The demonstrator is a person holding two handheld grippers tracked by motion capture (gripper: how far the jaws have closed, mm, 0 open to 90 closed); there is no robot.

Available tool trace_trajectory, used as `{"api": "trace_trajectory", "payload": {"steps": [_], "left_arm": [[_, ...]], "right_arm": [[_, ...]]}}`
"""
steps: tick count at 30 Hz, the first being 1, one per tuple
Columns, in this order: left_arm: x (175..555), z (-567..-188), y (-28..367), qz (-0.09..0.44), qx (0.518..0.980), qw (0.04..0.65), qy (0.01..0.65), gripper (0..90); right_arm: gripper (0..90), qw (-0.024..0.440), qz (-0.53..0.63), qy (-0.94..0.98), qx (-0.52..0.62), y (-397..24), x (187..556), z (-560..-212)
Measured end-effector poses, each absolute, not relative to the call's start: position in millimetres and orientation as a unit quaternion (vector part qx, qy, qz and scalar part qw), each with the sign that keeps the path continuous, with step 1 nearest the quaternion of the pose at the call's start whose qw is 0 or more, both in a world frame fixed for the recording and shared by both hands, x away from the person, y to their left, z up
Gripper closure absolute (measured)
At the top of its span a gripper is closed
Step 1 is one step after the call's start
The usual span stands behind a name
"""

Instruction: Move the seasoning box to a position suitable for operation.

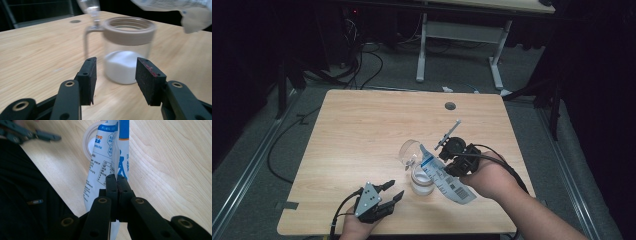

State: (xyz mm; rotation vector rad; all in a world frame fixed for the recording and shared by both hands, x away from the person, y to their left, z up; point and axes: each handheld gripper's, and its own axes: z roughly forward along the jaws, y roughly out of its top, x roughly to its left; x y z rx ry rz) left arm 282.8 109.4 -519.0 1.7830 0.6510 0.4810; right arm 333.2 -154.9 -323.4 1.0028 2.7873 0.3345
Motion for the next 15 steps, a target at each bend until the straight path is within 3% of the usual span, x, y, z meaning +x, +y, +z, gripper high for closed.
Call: {"api": "trace_trajectory", "payload": {"steps": [4, 15], "left_arm": [[288.4, -521.4, 123.6, 0.222, 0.76, 0.539, 0.287, 52.0], [298.0, -524.1, 138.7, 0.211, 0.751, 0.54, 0.315, 52.1]], "right_arm": [[89.9, 0.083, 0.113, 0.929, 0.343, -162.5, 336.5, -325.5], [89.9, 0.081, 0.115, 0.924, 0.354, -173.4, 343.1, -332.9]]}}
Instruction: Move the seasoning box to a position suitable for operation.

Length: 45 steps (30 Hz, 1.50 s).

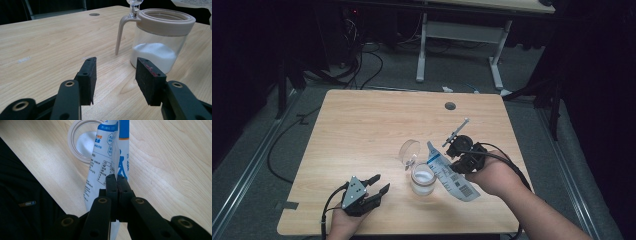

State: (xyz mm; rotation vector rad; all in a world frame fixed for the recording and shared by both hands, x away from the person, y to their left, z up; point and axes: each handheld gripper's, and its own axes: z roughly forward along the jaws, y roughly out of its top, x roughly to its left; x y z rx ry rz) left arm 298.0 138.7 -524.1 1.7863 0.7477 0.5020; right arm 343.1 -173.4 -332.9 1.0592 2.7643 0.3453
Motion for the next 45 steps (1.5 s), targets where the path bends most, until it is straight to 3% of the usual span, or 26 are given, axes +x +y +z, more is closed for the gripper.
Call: {"api": "trace_trajectory", "payload": {"steps": [45], "left_arm": [[302.1, -529.9, 141.4, 0.199, 0.748, 0.541, 0.33, 52.1]], "right_arm": [[89.9, 0.096, 0.085, 0.903, 0.41, -208.5, 379.4, -390.7]]}}
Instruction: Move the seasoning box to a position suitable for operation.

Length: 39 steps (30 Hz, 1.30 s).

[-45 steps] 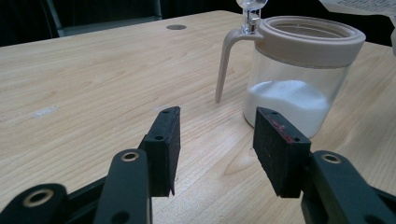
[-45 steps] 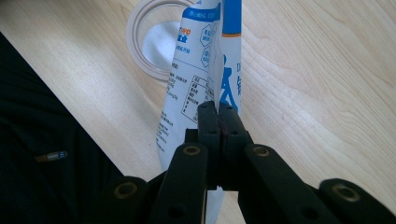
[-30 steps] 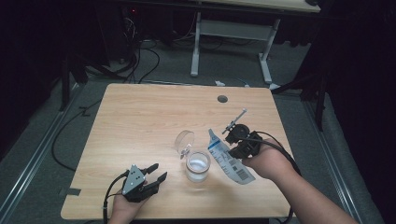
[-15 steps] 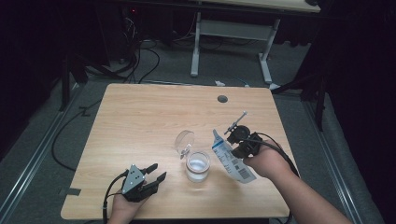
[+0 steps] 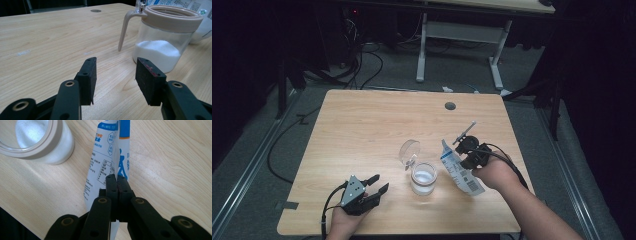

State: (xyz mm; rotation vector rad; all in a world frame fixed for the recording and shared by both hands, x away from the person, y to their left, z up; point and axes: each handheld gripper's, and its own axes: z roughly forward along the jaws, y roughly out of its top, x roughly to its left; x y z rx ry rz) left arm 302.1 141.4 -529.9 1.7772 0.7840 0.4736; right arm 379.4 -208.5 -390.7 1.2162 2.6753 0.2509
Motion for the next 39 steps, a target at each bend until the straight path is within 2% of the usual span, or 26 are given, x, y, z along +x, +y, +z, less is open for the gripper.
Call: {"api": "trace_trajectory", "payload": {"steps": [11, 19, 39], "left_arm": [[302.3, -530.2, 142.2, 0.199, 0.748, 0.54, 0.33, 52.3], [303.0, -530.7, 142.0, 0.198, 0.751, 0.538, 0.328, 52.0], [305.3, -528.3, 146.6, 0.192, 0.761, 0.531, 0.319, 53.2]], "right_arm": [[89.9, 0.11, 0.09, 0.901, 0.411, -210.6, 381.0, -390.2], [90.0, 0.146, 0.113, 0.89, 0.417, -216.5, 378.9, -385.7], [90.0, 0.162, 0.193, 0.859, 0.445, -236.9, 365.0, -397.3]]}}
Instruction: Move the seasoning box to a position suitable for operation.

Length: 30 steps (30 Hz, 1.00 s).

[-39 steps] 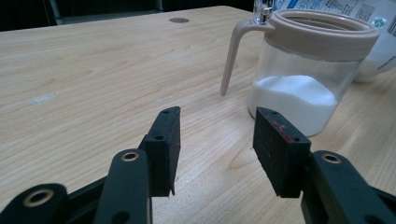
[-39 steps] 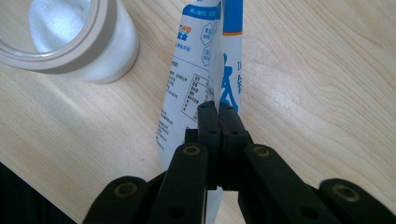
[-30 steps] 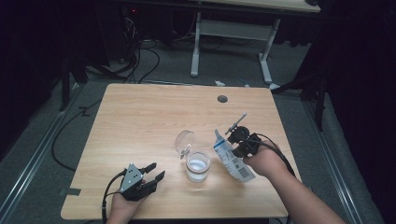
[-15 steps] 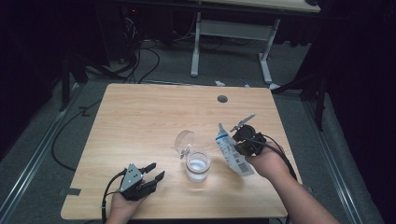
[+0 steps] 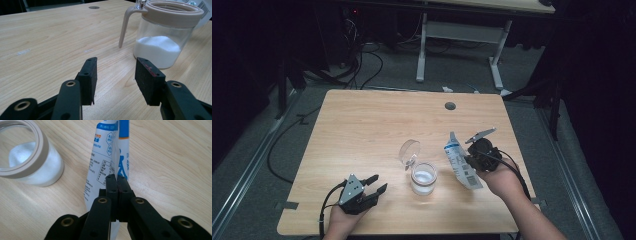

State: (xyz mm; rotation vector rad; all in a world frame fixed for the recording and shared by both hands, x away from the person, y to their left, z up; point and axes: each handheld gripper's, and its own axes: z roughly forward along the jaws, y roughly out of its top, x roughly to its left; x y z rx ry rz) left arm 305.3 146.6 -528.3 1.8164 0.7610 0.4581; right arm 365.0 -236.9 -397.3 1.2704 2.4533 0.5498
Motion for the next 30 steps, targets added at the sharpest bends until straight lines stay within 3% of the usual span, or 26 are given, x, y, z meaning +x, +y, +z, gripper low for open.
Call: {"api": "trace_trajectory", "payload": {"steps": [30], "left_arm": [[305.8, -525.7, 157.0, 0.194, 0.748, 0.54, 0.334, 53.5]], "right_arm": [[90.0, 0.217, 0.34, 0.781, 0.477, -269.1, 342.3, -412.8]]}}
